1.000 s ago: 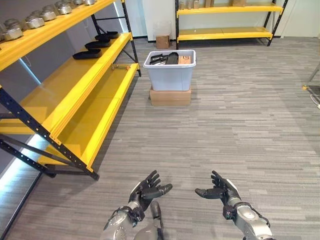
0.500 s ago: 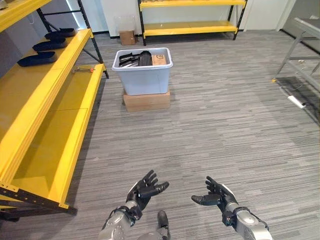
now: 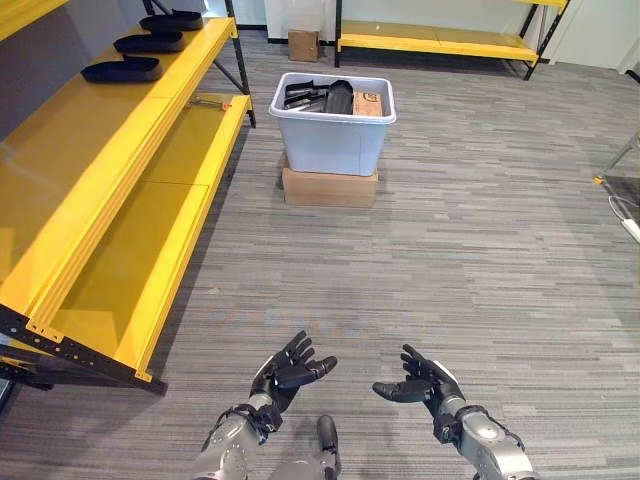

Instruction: Move parts from the plastic box to the shelf.

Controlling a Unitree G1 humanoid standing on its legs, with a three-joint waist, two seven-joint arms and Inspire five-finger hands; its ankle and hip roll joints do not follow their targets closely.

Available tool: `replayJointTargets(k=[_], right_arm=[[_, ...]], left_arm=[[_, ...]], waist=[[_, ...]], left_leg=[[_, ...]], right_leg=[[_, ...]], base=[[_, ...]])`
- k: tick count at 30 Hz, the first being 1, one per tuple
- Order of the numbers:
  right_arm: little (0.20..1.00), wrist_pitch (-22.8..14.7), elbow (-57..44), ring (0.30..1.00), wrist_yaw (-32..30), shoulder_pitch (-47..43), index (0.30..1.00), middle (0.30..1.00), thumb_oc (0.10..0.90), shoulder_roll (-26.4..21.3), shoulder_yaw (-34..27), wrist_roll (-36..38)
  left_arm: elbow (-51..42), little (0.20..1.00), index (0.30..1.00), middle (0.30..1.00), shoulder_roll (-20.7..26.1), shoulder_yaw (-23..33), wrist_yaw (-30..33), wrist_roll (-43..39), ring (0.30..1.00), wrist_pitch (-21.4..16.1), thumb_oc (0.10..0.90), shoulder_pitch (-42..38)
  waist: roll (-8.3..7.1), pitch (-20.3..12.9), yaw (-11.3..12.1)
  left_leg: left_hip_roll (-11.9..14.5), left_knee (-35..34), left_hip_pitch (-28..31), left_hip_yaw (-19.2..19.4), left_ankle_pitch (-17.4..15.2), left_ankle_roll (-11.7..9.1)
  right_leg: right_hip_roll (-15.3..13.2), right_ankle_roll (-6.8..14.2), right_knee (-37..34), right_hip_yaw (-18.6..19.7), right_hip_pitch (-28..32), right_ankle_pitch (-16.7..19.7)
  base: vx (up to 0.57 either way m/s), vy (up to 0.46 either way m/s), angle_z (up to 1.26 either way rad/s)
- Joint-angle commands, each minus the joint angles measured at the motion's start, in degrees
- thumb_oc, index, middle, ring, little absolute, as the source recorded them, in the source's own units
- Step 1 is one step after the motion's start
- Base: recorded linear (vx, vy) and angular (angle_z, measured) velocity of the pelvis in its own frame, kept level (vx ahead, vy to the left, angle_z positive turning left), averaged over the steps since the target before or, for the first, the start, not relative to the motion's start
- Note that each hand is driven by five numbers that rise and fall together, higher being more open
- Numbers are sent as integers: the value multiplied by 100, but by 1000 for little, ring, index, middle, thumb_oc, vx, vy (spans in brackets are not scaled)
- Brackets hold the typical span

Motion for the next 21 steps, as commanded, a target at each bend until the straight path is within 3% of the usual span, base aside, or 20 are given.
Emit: replayJointTargets(k=[1, 2, 3, 4, 6, 8, 10, 11, 13, 16, 18, 21], right_arm=[[1000, -599, -495, 1000, -188, -264, 1000, 1000, 900, 143, -140, -61], [1000, -625, -482, 1000, -282, -295, 1000, 1000, 900, 160, -135, -11], [1000, -623, -485, 1000, -337, -300, 1000, 1000, 900, 164, -138, 33], [1000, -622, -491, 1000, -382, -280, 1000, 1000, 900, 177, -148, 76], [1000, -708, -442, 1000, -372, -229, 1000, 1000, 900, 160, -159, 142], [1000, -716, -427, 1000, -323, -193, 1000, 1000, 900, 159, -138, 74], [1000, -692, -469, 1000, -310, -162, 1000, 1000, 900, 142, -123, -16], [1000, -694, -493, 1000, -283, -132, 1000, 1000, 900, 134, -158, -27], [1000, -718, -547, 1000, -215, -66, 1000, 1000, 900, 86, -265, 50], [1000, -803, -500, 1000, -85, -56, 1000, 1000, 900, 28, -384, 112], [1000, -850, -446, 1000, -100, -69, 1000, 1000, 900, 30, -452, 118], [1000, -872, -359, 1000, -177, -95, 1000, 1000, 900, 58, -491, 190]], left_arm=[[-543, 1000, 1000, 1000, 71, -45, -131, 146, 1000, -637, 900, -170], [-563, 1000, 1000, 1000, 85, -92, -115, 211, 1000, -582, 900, -212], [-571, 1000, 1000, 1000, 84, -119, -127, 230, 1000, -575, 900, -230], [-588, 1000, 1000, 1000, 89, -153, -161, 184, 1000, -570, 900, -261], [-629, 1000, 1000, 1000, 83, -181, -239, 116, 1000, -592, 900, -281], [-702, 1000, 1000, 1000, 59, -201, -169, 36, 1000, -667, 900, -209], [-762, 1000, 1000, 1000, 37, -195, -139, -149, 1000, -729, 900, -136], [-791, 1000, 1000, 1000, 63, -197, -160, -189, 1000, -715, 900, -136], [-789, 1000, 1000, 1000, 114, -176, -230, -148, 1000, -644, 900, -171], [-667, 1000, 1000, 1000, 99, -288, -194, -189, 1000, -719, 900, -235], [-590, 1000, 1000, 1000, 57, -397, -273, -199, 1000, -799, 900, -237], [-575, 1000, 1000, 1000, 33, -469, -374, -89, 1000, -791, 900, -165]], waist=[[86, -640, 21], [92, -649, 25], [122, -671, 36], [187, -654, 42], [366, -599, 59], [434, -482, -5], [468, -370, -169], [427, -333, -239], [265, -315, -338], [184, -251, -450], [215, -232, -460], [199, -247, -440]], left_leg=[[234, 284, 282, -418, -564, 26], [153, 312, 307, -505, -663, 126], [145, 332, 289, -536, -706, 164], [120, 383, 304, -625, -776, 222], [146, 515, 331, -721, -916, 274], [162, 398, 570, -687, -905, 272], [150, 164, 915, -717, -908, 208], [100, 78, 1072, -798, -957, 168], [-32, -31, 1342, -932, -1097, 79], [-37, -73, 1678, -1152, -1253, -42], [2, -70, 1839, -1263, -1339, -120], [-16, -36, 1932, -1258, -1436, -133]], right_leg=[[-176, 572, 246, 109, -657, 1821], [-138, 701, 1057, 168, -797, 2054], [-100, 748, 1337, 182, -893, 2180], [-152, 768, 2256, 82, -1130, 2307], [-302, 650, 3232, -121, -1667, 2426], [-342, 549, 3310, -258, -2028, 2228], [-195, 485, 2453, -450, -2604, 2069], [-152, 463, 1696, -544, -2631, 1971], [-159, 548, -185, -769, -2702, 2192], [-238, 688, -1670, -713, -2866, 2508], [-269, 708, -2321, -744, -2937, 2553], [-312, 729, -2486, -771, -2835, 2614]], base=[[165, 213, 21], [170, 226, 0], [153, 238, -36], [126, 222, -35], [129, 259, 7], [129, 154, -7], [147, 30, -9], [197, -73, -11], [231, -117, 47], [219, -99, 9], [214, -66, 33], [174, -40, 15]])
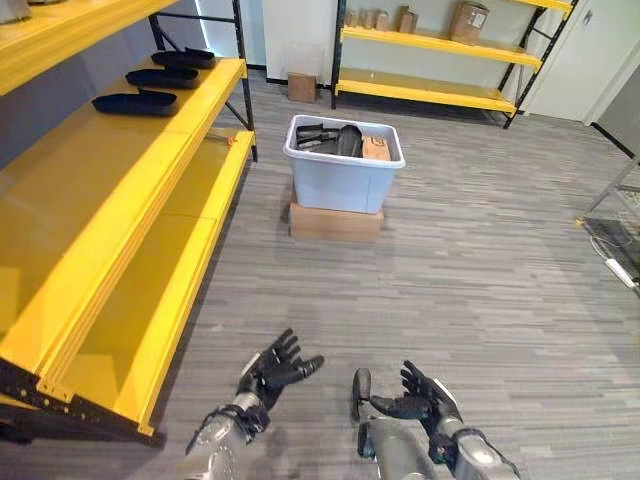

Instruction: Move parts from the plastic box to the shelf.

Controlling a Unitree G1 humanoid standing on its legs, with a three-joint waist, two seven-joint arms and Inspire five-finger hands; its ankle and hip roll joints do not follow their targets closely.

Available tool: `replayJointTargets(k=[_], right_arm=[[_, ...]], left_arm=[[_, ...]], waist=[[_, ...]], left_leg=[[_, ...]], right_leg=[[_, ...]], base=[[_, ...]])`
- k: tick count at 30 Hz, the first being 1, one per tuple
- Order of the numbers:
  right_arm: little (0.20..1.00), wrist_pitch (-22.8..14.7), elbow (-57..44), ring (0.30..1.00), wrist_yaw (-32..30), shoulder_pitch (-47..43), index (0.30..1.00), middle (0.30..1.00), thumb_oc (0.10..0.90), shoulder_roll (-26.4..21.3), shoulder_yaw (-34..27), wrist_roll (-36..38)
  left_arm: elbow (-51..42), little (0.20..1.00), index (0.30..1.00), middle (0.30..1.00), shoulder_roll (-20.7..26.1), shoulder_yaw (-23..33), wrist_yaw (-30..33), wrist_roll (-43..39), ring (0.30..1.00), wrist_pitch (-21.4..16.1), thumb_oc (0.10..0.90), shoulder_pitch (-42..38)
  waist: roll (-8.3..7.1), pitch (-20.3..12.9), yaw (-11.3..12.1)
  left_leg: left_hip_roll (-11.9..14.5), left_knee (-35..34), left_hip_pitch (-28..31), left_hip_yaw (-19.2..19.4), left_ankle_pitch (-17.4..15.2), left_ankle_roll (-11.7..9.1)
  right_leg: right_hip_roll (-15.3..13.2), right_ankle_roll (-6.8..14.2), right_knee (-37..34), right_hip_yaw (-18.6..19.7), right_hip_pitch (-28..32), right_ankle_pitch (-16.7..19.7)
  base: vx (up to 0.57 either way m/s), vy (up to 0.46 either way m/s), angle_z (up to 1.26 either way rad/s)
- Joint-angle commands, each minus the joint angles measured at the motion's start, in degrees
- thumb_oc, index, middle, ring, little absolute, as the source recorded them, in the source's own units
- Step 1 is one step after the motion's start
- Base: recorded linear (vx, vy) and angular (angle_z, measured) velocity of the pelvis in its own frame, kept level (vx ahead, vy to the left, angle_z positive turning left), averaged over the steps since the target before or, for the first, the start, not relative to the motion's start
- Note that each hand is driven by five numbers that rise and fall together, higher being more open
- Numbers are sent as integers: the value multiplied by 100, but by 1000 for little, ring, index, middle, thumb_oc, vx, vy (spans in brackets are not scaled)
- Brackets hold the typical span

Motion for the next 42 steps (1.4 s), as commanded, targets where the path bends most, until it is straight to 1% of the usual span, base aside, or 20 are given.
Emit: replayJointTargets(k=[1, 2, 3, 6, 10, 15, 16, 19, 23, 24, 26, 29, 30, 31, 34, 36, 39, 42], right_arm=[[1000, -630, -252, 1000, 13, -748, 1000, 1000, 900, -53, -202, 186], [1000, -591, -221, 1000, -46, -727, 1000, 1000, 900, -61, -172, 203], [1000, -579, -187, 1000, -63, -727, 1000, 1000, 900, -44, -153, 198], [1000, -540, -244, 1000, -137, -667, 1000, 1000, 900, 14, -116, 164], [1000, -505, -317, 1000, -179, -571, 1000, 1000, 900, 49, -104, 133], [1000, -454, -324, 1000, -301, -519, 1000, 1000, 900, 47, -99, 117], [1000, -441, -341, 1000, -377, -529, 1000, 1000, 900, 34, -120, 98], [1000, -400, -321, 1000, -458, -543, 1000, 1000, 900, 3, -146, 157], [1000, -380, -343, 1000, -426, -497, 1000, 1000, 900, -13, -182, 112], [1000, -375, -375, 1000, -436, -467, 1000, 1000, 900, -28, -207, 73], [1000, -364, -409, 1000, -477, -437, 1000, 1000, 900, -45, -223, 55], [1000, -341, -425, 1000, -512, -474, 1000, 1000, 900, -82, -206, 56], [1000, -332, -430, 1000, -522, -476, 1000, 1000, 900, -85, -202, 65], [1000, -316, -440, 1000, -534, -499, 1000, 1000, 900, -108, -202, 104], [1000, -309, -447, 1000, -497, -522, 1000, 1000, 900, -125, -185, 72], [1000, -279, -468, 1000, -540, -526, 1000, 1000, 900, -128, -164, 111], [1000, -291, -437, 1000, -508, -548, 1000, 1000, 900, -147, -161, 138], [1000, -258, -464, 1000, -532, -546, 1000, 1000, 900, -143, -138, 131]], left_arm=[[-704, 1000, 1000, 1000, -57, -80, -401, -51, 1000, -539, 900, -271], [-609, 1000, 1000, 1000, -115, -111, -414, -4, 1000, -496, 900, -310], [-565, 1000, 1000, 1000, -136, -118, -432, -6, 1000, -467, 900, -348], [-615, 1000, 1000, 1000, -108, -126, -407, 7, 1000, -350, 900, -353], [-692, 1000, 1000, 1000, -101, -115, -394, -15, 1000, -270, 900, -277], [-776, 1000, 1000, 1000, -117, -118, -434, 10, 1000, -188, 900, -174], [-859, 1000, 1000, 1000, -98, -132, -451, 1, 1000, -123, 900, -130], [-862, 1000, 1000, 1000, -89, -151, -453, -11, 1000, -116, 900, -94], [-883, 1000, 1000, 1000, -113, -129, -526, -33, 1000, -112, 900, -25], [-921, 1000, 1000, 1000, -138, -116, -604, -33, 1000, -107, 900, 28], [-947, 1000, 1000, 1000, -159, -106, -620, -34, 1000, -108, 900, 69], [-975, 1000, 1000, 1000, -163, -97, -576, -81, 1000, -66, 900, 40], [-971, 1000, 1000, 1000, -165, -97, -576, -83, 1000, -66, 900, 35], [-957, 1000, 1000, 1000, -184, -104, -595, -98, 1000, -73, 900, -3], [-922, 1000, 1000, 1000, -228, -112, -606, -104, 1000, -88, 900, -53], [-924, 1000, 1000, 1000, -251, -120, -587, -112, 1000, -43, 900, -72], [-888, 1000, 1000, 1000, -265, -138, -567, -91, 1000, -48, 900, -75], [-843, 1000, 1000, 1000, -278, -130, -571, -121, 1000, -82, 900, -94]], waist=[[99, -188, 62], [73, -272, 21], [60, -298, 3], [23, -291, -24], [-11, -275, -68], [18, -276, -106], [52, -270, -125], [103, -251, -185], [135, -290, -232], [163, -339, -247], [209, -412, -265], [244, -472, -267], [248, -479, -268], [261, -494, -276], [278, -529, -288], [305, -546, -273], [303, -552, -239], [290, -554, -225]], left_leg=[[146, -1488, 603, -389, 586, -503], [106, -1485, 619, -434, 583, -476], [95, -1444, 633, -396, 537, -467], [79, -1281, 614, -263, 432, -427], [89, -1093, 584, -174, 312, -384], [160, -1011, 604, -57, 244, -393], [213, -995, 615, 16, 202, -398], [289, -939, 631, 76, 154, -422], [360, -904, 701, 138, 121, -490], [401, -898, 744, 165, 177, -551], [487, -817, 723, 209, 427, -664], [587, -711, 676, 275, 661, -785], [598, -706, 672, 284, 685, -798], [676, -626, 619, 351, 869, -871], [730, -512, 568, 400, 1007, -943], [794, -296, 447, 439, 1259, -1037], [815, -46, 249, 411, 1440, -1089], [826, 108, 111, 412, 1446, -1109]], right_leg=[[-49, 393, -15, 58, 811, 855], [4, 395, -165, 210, 1025, 860], [-16, 405, -140, 251, 1081, 914], [-111, 423, 34, 256, 1120, 1017], [-148, 380, 222, 309, 1206, 970], [-152, 307, 592, 303, 1233, 835], [-142, 256, 838, 237, 1172, 720], [-91, 175, 1119, 245, 1056, 555], [-52, 92, 1118, 236, 1099, 470], [-24, 44, 1068, 213, 1161, 425], [37, -32, 984, 203, 1267, 327], [88, -109, 933, 167, 1349, 215], [94, -117, 926, 162, 1358, 204], [120, -161, 876, 134, 1413, 161], [139, -201, 809, 119, 1465, 115], [183, -279, 739, 102, 1583, 37], [222, -333, 635, 174, 1717, -1], [233, -359, 593, 248, 1790, -51]], base=[[241, -52, -2], [322, -70, -7], [390, -88, 10], [250, -81, 51], [255, -103, 18], [248, -100, -16], [233, -101, -14], [225, -110, -10], [190, -108, 20], [217, -118, -12], [220, -128, -1], [119, -91, -17], [95, -96, -37], [66, -70, -28], [67, -65, -1], [71, -69, 1], [80, -65, -19], [71, -56, -11]])
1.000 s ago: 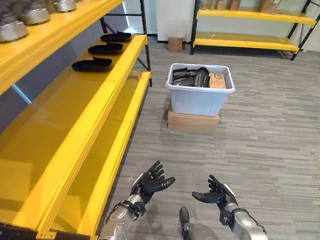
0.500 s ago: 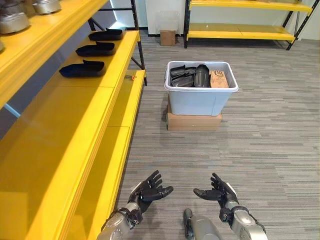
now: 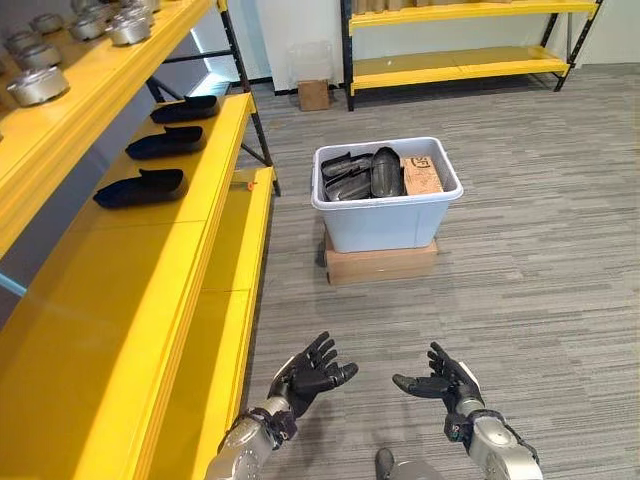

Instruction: Move parts from the plastic box to the shelf.

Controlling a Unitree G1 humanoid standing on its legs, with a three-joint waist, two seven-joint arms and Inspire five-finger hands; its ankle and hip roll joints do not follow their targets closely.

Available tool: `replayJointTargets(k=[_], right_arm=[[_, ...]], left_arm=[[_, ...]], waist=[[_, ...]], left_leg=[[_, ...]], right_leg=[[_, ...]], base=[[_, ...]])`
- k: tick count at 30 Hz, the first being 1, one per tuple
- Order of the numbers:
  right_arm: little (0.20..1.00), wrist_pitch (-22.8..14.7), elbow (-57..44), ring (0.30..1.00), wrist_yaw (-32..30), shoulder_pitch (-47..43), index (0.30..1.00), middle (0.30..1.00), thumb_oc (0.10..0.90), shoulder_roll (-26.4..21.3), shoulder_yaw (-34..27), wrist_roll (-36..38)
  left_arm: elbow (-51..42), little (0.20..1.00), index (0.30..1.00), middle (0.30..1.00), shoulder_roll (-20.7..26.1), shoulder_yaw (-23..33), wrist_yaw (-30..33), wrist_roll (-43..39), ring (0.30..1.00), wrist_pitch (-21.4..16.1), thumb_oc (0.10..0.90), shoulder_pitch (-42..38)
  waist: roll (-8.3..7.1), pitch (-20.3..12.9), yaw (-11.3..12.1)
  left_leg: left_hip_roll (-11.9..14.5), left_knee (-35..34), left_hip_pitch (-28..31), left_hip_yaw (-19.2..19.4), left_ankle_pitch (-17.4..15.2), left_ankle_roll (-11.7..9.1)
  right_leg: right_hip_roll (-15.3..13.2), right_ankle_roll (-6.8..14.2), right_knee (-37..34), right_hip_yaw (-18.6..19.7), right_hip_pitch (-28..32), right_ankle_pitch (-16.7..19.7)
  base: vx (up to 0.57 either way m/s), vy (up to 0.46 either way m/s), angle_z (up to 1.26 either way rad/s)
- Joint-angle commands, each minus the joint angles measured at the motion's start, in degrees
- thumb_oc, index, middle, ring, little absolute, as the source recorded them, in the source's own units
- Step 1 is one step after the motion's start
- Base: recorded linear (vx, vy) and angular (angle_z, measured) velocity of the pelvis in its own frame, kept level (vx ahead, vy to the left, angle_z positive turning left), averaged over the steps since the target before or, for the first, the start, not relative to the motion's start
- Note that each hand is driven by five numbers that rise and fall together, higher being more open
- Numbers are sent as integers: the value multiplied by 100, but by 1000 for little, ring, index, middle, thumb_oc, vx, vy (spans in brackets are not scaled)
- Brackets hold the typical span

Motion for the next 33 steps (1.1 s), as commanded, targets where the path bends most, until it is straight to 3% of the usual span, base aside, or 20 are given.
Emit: replayJointTargets(k=[1, 4, 12, 15, 16, 17, 18, 20, 22, 23, 24, 25, 27, 28, 29, 33], right_arm=[[1000, -344, -416, 1000, -2, -178, 1000, 1000, 900, 32, -50, 139], [1000, -350, -412, 1000, 34, -152, 1000, 1000, 900, 32, -45, 111], [1000, -356, -299, 1000, 136, -213, 1000, 1000, 900, 4, 16, 177], [1000, -343, -265, 1000, 260, -181, 1000, 1000, 900, -14, 60, 176], [1000, -371, -245, 1000, 309, -160, 1000, 1000, 900, -36, 84, 177], [1000, -369, -213, 1000, 315, -172, 1000, 1000, 900, -42, 129, 161], [1000, -375, -190, 1000, 326, -187, 1000, 1000, 900, -41, 135, 169], [1000, -385, -112, 1000, 425, -252, 1000, 1000, 900, -25, 132, 182], [1000, -314, -100, 1000, 536, -333, 1000, 1000, 900, 7, 114, 84], [1000, -255, -88, 1000, 556, -423, 1000, 1000, 900, -4, 164, 34], [1000, -248, -74, 1000, 555, -433, 1000, 1000, 900, -9, 183, 29], [1000, -248, -62, 1000, 558, -444, 1000, 1000, 900, -7, 202, 21], [1000, -170, -34, 1000, 546, -485, 1000, 1000, 900, 9, 335, 9], [1000, -155, -32, 1000, 557, -482, 1000, 1000, 900, 17, 359, -15], [1000, -163, -21, 1000, 619, -453, 1000, 1000, 900, 30, 417, -65], [1000, -158, 58, 1000, 788, -524, 1000, 1000, 900, 12, 531, -56]], left_arm=[[-386, 1000, 1000, 1000, -21, -10, -277, -127, 1000, -346, 900, -161], [-412, 1000, 1000, 1000, -39, 23, -303, -102, 1000, -373, 900, -159], [-350, 1000, 1000, 1000, -35, 89, -224, -133, 1000, -416, 900, -169], [-324, 1000, 1000, 1000, -42, 130, -166, -170, 1000, -524, 900, -147], [-337, 1000, 1000, 1000, -37, 167, -162, -154, 1000, -549, 900, -128], [-442, 1000, 1000, 1000, -33, 226, -94, -162, 1000, -489, 900, -121], [-465, 1000, 1000, 1000, -28, 242, -83, -144, 1000, -484, 900, -121], [-508, 1000, 1000, 1000, 10, 282, -70, -163, 1000, -496, 900, -100], [-555, 1000, 1000, 1000, 105, 362, -2, -276, 1000, -476, 900, -121], [-488, 1000, 1000, 1000, 138, 415, -2, -389, 1000, -502, 900, -218], [-470, 1000, 1000, 1000, 134, 412, 5, -408, 1000, -508, 900, -235], [-450, 1000, 1000, 1000, 127, 414, 16, -416, 1000, -519, 900, -254], [-266, 1000, 1000, 1000, 75, 474, 40, -449, 1000, -581, 900, -311], [-250, 1000, 1000, 1000, 67, 496, 30, -434, 1000, -592, 900, -303], [-228, 1000, 1000, 1000, 47, 548, 30, -423, 1000, -634, 900, -257], [-89, 1000, 1000, 1000, 39, 659, 73, -403, 1000, -739, 900, -258]], waist=[[-120, -198, -15], [-154, -181, 11], [-179, -199, 103], [-211, -193, 153], [-253, -164, 189], [-323, -76, 264], [-327, -55, 285], [-332, 5, 338], [-352, 60, 349], [-339, 128, 370], [-302, 145, 377], [-297, 151, 391], [-235, 112, 507], [-219, 99, 536], [-179, 103, 608], [-174, 118, 692]], left_leg=[[-121, -842, 59, 29, 779, 417], [-74, -535, -147, -1, 908, 394], [-17, 268, -370, 133, 1140, 261], [-10, 1138, -602, 242, 1455, 108], [11, 1880, -812, 284, 1538, 54], [83, 2772, -1306, 337, 1449, 97], [99, 2813, -1401, 350, 1396, 130], [196, 2429, -1552, 482, 1176, 257], [337, 1554, -1522, 739, 923, 411], [352, 483, -1579, 1026, 928, 442], [337, 271, -1586, 990, 834, 364], [295, 36, -1603, 1010, 859, 367], [122, -1327, -1713, 1079, 1104, 315], [119, -1558, -1730, 1081, 1200, 287], [184, -1959, -1840, 1076, 1587, 161], [255, -2056, -1840, 1019, 1638, 172]], right_leg=[[95, 499, -456, 15, -146, 214], [136, 424, -445, 112, -17, 118], [155, 241, -465, -114, 184, -72], [148, 94, -465, -242, 321, -195], [120, 23, -453, -297, 386, -232], [68, -20, -473, -315, 526, -232], [65, -12, -487, -299, 559, -222], [54, 63, -533, -223, 644, -188], [20, 158, -551, -153, 692, -167], [10, 248, -669, -101, 853, -141], [35, 302, -724, -75, 986, -204], [30, 326, -761, -64, 1033, -193], [83, 436, -969, -65, 1307, -158], [102, 449, -999, -69, 1360, -159], [177, 437, -999, -71, 1500, -216], [225, 411, -778, -94, 1558, -405]], base=[[89, -88, 9], [106, -132, 0], [62, -128, -10], [45, -181, -7], [42, -262, -5], [40, -229, 3], [43, -147, 9], [62, -24, -6], [71, 62, -10], [117, 128, -31], [116, 126, -32], [135, 92, -24], [157, 101, -2], [206, 54, -30], [135, 5, -33], [125, -12, -52]])
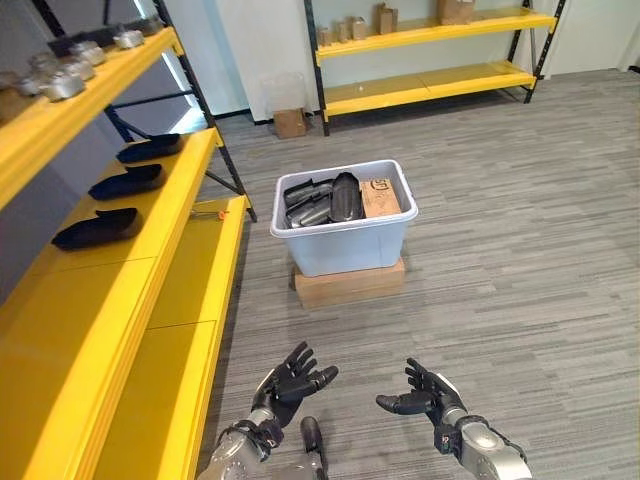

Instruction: Move parts from the plastic box to the shelf.

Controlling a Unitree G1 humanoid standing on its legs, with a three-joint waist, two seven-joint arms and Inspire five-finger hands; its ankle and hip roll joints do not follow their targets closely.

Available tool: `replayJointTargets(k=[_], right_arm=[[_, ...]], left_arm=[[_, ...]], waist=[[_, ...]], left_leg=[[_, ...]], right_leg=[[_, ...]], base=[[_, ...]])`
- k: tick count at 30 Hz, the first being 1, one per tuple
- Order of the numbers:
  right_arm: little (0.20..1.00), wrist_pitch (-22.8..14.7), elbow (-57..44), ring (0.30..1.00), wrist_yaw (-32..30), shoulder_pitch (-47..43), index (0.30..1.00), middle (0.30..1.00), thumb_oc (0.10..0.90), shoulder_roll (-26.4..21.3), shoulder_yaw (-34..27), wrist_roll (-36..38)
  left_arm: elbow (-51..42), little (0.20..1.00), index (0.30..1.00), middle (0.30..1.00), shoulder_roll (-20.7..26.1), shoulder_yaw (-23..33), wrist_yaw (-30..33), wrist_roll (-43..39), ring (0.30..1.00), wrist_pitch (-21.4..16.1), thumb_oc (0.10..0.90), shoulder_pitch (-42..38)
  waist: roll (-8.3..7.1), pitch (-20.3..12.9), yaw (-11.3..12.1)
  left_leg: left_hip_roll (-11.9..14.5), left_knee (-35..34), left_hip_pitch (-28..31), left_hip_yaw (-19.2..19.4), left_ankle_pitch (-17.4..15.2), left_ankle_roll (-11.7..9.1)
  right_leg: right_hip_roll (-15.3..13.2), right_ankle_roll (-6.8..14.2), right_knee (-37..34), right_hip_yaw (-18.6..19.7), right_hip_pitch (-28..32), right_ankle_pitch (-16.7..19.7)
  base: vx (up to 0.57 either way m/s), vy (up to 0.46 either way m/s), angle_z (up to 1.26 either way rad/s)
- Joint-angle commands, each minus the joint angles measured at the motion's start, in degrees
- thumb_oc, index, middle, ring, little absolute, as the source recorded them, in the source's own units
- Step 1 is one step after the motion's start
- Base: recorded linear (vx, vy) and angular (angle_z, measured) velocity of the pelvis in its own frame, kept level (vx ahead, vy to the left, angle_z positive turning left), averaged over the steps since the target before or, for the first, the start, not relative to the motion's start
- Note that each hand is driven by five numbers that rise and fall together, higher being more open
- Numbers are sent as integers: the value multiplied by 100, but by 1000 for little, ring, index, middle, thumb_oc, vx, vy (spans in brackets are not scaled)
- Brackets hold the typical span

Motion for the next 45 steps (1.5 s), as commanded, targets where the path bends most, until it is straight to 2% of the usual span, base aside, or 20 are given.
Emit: replayJointTargets(k=[1, 3, 7, 11, 17, 24, 29, 30, 31, 32, 33, 34, 35, 37, 38, 40, 41, 42, 45], right_arm=[[1000, -324, -401, 1000, 289, -345, 1000, 1000, 900, 41, -72, -39], [1000, -325, -346, 1000, 300, -425, 1000, 1000, 900, 47, -42, 12], [1000, -182, -459, 1000, 198, -421, 1000, 1000, 900, 25, -23, -71], [1000, -190, -484, 1000, 193, -353, 1000, 1000, 900, 12, -84, -65], [1000, -508, -636, 1000, -5, -247, 1000, 1000, 900, 46, -226, 48], [1000, -592, -686, 1000, -249, -312, 1000, 1000, 900, 93, -484, 92], [1000, -507, -544, 1000, -320, -386, 1000, 1000, 900, 111, -671, 15], [1000, -481, -517, 1000, -328, -392, 1000, 1000, 900, 121, -692, -8], [1000, -438, -494, 1000, -338, -394, 1000, 1000, 900, 131, -715, -28], [1000, -439, -487, 1000, -344, -387, 1000, 1000, 900, 142, -704, -46], [1000, -459, -473, 1000, -326, -380, 1000, 1000, 900, 132, -698, -61], [1000, -465, -466, 1000, -307, -371, 1000, 1000, 900, 121, -694, -95], [1000, -466, -470, 1000, -254, -358, 1000, 1000, 900, 100, -695, -139], [1000, -388, -570, 1000, -139, -292, 1000, 1000, 900, 83, -746, -272], [1000, -369, -620, 1000, -141, -245, 1000, 1000, 900, 88, -776, -272], [1000, -361, -641, 1000, -151, -139, 1000, 1000, 900, 104, -887, -144], [1000, -364, -589, 1000, -74, -106, 1000, 1000, 900, 116, -967, -107], [1000, -346, -542, 1000, -6, -97, 1000, 1000, 900, 85, -968, -82], [1000, -284, -426, 1000, 6, -122, 1000, 1000, 900, 28, -918, -168]], left_arm=[[-462, 1000, 1000, 1000, 30, 133, -51, -159, 1000, -622, 900, -446], [-456, 1000, 1000, 1000, 53, 150, -109, -102, 1000, -602, 900, -404], [-452, 1000, 1000, 1000, 27, 82, -76, -190, 1000, -583, 900, -406], [-396, 1000, 1000, 1000, 29, 90, -102, -189, 1000, -613, 900, -371], [-466, 1000, 1000, 1000, 77, 184, -83, -117, 1000, -735, 900, -321], [-625, 1000, 1000, 1000, 245, 278, 14, 40, 1000, -710, 900, -395], [-635, 1000, 1000, 1000, 371, 326, -102, 73, 1000, -673, 900, -523], [-637, 1000, 1000, 1000, 393, 311, -144, 127, 1000, -675, 900, -545], [-648, 1000, 1000, 1000, 422, 304, -181, 216, 1000, -657, 900, -583], [-707, 1000, 1000, 1000, 428, 295, -191, 246, 1000, -631, 900, -594], [-797, 1000, 1000, 1000, 442, 280, -158, 232, 1000, -580, 900, -588], [-853, 1000, 1000, 1000, 454, 259, -103, 206, 1000, -562, 900, -573], [-907, 1000, 1000, 1000, 463, 239, -29, 145, 1000, -544, 900, -547], [-1068, 1000, 1000, 1000, 554, 262, -9, 64, 1000, -438, 900, -501], [-1103, 1000, 1000, 1000, 595, 277, -15, 89, 1000, -381, 900, -515], [-1143, 1000, 1000, 1000, 618, 236, -10, 78, 1000, -319, 900, -486], [-1100, 1000, 1000, 1000, 590, 195, -76, 30, 1000, -392, 900, -416], [-1060, 1000, 1000, 1000, 561, 176, -124, 109, 1000, -465, 900, -364], [-977, 1000, 1000, 1000, 425, 113, -39, -94, 1000, -455, 900, -349]], waist=[[-1, -60, 130], [52, -31, 216], [48, 25, 165], [-42, 29, 185], [-119, -18, 223], [-132, -179, 208], [-149, -292, 164], [-187, -302, 170], [-184, -333, 181], [-100, -287, 151], [-35, -241, 134], [-29, -175, 102], [2, -113, 69], [-37, -7, -11], [-98, 30, -49], [-167, 146, -179], [-165, 175, -229], [-195, 121, -233], [-227, -31, -181]], left_leg=[[-46, 380, 210, 159, 94, 93], [35, 337, 181, 53, 225, 82], [25, 390, 237, 30, 194, 115], [-94, 506, 291, -39, -5, 218], [-233, 429, 437, -79, -195, 350], [-394, 373, 743, -218, -516, 597], [-609, 461, 897, -486, -815, 901], [-688, 457, 912, -495, -870, 968], [-730, 457, 906, -508, -922, 1041], [-681, 479, 951, -586, -994, 1120], [-641, 484, 993, -631, -1034, 1142], [-656, 471, 1077, -659, -1048, 1143], [-635, 441, 1182, -657, -1039, 1106], [-576, 335, 1436, -616, -1090, 990], [-563, 313, 1534, -626, -1149, 956], [-487, 259, 1859, -799, -1342, 890], [-337, 201, 2009, -800, -1391, 818], [-248, 177, 2004, -719, -1329, 714], [-83, 105, 2013, -628, -1099, 492]], right_leg=[[-368, 740, 344, -13, 116, -349], [-286, 684, 441, 25, 90, -324], [-286, 678, 590, 34, -3, -346], [-359, 711, 562, 2, -27, -320], [-408, 789, 549, -58, 18, -379], [-519, 958, 1011, 0, -14, -566], [-623, 1245, 2255, 272, -382, -98], [-647, 1353, 2637, 284, -392, 74], [-615, 1519, 3224, 314, -555, 446], [-570, 1638, 4257, 319, -1051, 674], [-587, 1603, 4829, 260, -1448, 659], [-685, 1558, 4925, 191, -1674, 623], [-801, 1501, 4705, 82, -1903, 583], [-1072, 1419, 3184, -222, -2089, 498], [-1141, 1451, 2569, -227, -2075, 671], [-1321, 1619, 1802, 149, -2459, 1306], [-1341, 1670, 1578, 272, -2481, 1276], [-1288, 1634, 1108, 193, -2108, 985], [-1200, 1527, 474, 41, -1397, 800]], base=[[162, 12, -40], [109, 44, -32], [148, 124, 3], [190, 96, 11], [165, 58, 4], [168, 100, 2], [166, 143, 8], [167, 142, 6], [147, 162, 2], [110, 153, 0], [82, 114, -8], [96, 48, -2], [148, -45, 8], [212, -199, 2], [213, -300, -5], [223, -372, 13], [248, -380, 39], [222, -320, 63], [196, -228, 30]])
